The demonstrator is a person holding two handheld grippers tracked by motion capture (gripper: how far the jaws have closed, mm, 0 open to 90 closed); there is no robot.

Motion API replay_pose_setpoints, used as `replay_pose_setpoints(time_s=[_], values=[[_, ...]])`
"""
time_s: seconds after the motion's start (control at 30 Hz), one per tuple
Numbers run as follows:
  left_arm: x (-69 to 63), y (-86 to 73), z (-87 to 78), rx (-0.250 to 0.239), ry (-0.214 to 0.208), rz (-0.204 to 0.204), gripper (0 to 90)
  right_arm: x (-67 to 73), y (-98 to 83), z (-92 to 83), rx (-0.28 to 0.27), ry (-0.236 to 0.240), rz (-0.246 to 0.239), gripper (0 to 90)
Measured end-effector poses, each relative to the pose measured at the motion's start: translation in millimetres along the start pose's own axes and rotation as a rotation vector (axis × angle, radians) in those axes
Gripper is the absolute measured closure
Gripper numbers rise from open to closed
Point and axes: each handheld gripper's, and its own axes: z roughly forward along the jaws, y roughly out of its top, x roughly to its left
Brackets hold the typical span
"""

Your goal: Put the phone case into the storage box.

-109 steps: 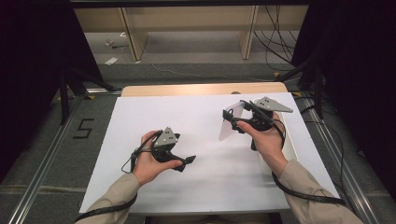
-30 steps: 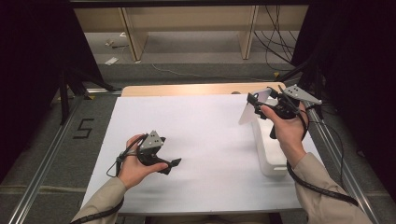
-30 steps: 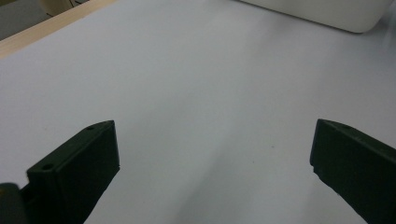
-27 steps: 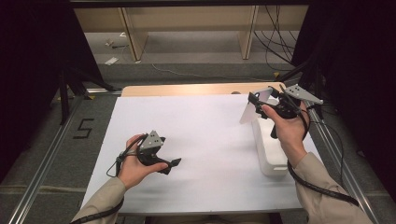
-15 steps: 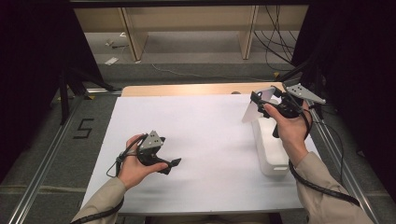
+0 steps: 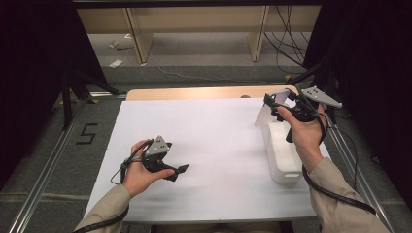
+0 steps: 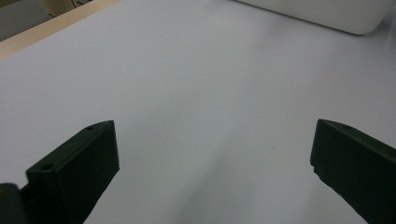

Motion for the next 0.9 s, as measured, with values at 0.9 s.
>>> replay_pose_setpoints(time_s=[0.9], values=[[0.5,-0.4,-0.2,-0.002,0.0,0.001,0.6,-18.5,3.7,-5.8,-0.011,-0.059,0.014,18.0]])
